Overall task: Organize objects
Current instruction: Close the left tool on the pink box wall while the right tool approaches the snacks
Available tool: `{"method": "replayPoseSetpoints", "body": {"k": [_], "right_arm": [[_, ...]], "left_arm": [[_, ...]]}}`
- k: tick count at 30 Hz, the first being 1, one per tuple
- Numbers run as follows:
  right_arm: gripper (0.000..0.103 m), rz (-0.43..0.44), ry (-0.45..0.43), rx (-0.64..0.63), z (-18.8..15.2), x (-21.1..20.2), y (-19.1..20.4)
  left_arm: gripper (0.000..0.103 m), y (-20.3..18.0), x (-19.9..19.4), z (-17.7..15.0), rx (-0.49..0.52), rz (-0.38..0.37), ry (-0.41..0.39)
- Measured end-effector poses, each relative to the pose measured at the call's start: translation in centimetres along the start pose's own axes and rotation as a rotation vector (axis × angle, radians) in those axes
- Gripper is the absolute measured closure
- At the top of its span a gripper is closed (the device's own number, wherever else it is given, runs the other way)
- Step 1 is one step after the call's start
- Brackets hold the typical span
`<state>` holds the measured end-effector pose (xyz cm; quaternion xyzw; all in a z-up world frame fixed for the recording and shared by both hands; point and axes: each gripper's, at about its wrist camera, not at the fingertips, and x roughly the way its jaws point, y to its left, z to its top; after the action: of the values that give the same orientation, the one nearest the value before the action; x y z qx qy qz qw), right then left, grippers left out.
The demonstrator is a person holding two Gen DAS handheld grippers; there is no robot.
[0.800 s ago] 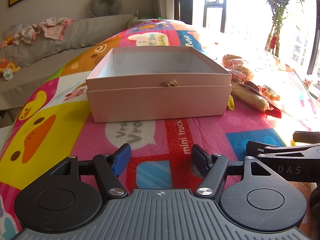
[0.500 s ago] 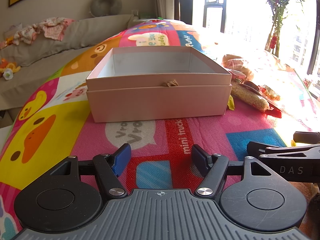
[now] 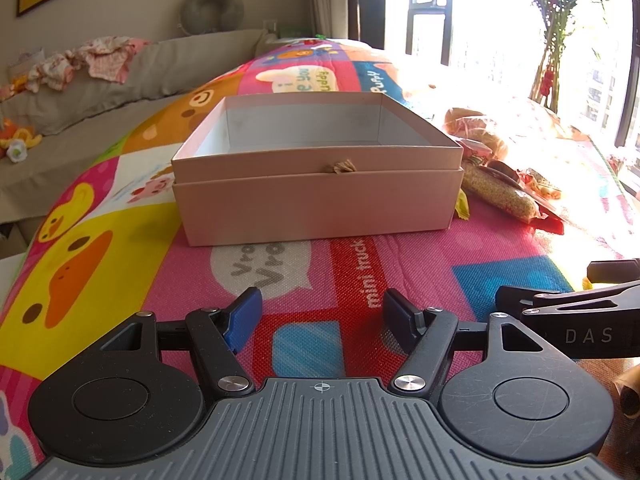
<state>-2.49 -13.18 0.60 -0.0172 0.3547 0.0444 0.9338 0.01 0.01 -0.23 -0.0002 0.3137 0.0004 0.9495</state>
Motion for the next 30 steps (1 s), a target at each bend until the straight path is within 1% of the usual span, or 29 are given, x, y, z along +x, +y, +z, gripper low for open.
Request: {"method": "replayPoseSetpoints", "body": {"k": [6, 16, 21, 25, 27, 28, 30], "right_arm": [[0.000, -0.008, 0.017, 0.021, 0.2, 0.1, 0.0], [0.000, 0.009, 0.046, -0.005, 0.5, 0.3, -0.1], [0.000, 0.008, 0.041, -0.006, 0.4, 0.2, 0.0], [0.000, 0.009, 0.038, -0.008, 0.5, 0.1, 0.0], [0.000, 0.023, 0.040, -0.002, 0.6, 0.0, -0.2], [0.000, 0.031, 0.037, 0.007, 0.6, -0.1, -0.4], [0.000, 0.031, -0.004, 0.026, 1.1, -1.1, -0.7]], "left_arm": [[0.030, -0.3, -0.2, 0.1, 0.001, 0.003, 0.000], [0.029, -0.2, -0.1, 0.0, -0.002, 0.016, -0.001], [0.030, 0.1, -0.1, -0.1, -0.016, 0.005, -0.002], [0.032, 0.4, -0.2, 0.0, -0.031, -0.007, -0.007], [0.038, 0.7, -0.3, 0.4, -0.025, -0.009, 0.007], [0.041, 1.2, -0.5, 0.7, -0.038, -0.011, 0.018], [0.041, 2.4, -1.2, 1.8, -0.064, -0.014, 0.012]]}}
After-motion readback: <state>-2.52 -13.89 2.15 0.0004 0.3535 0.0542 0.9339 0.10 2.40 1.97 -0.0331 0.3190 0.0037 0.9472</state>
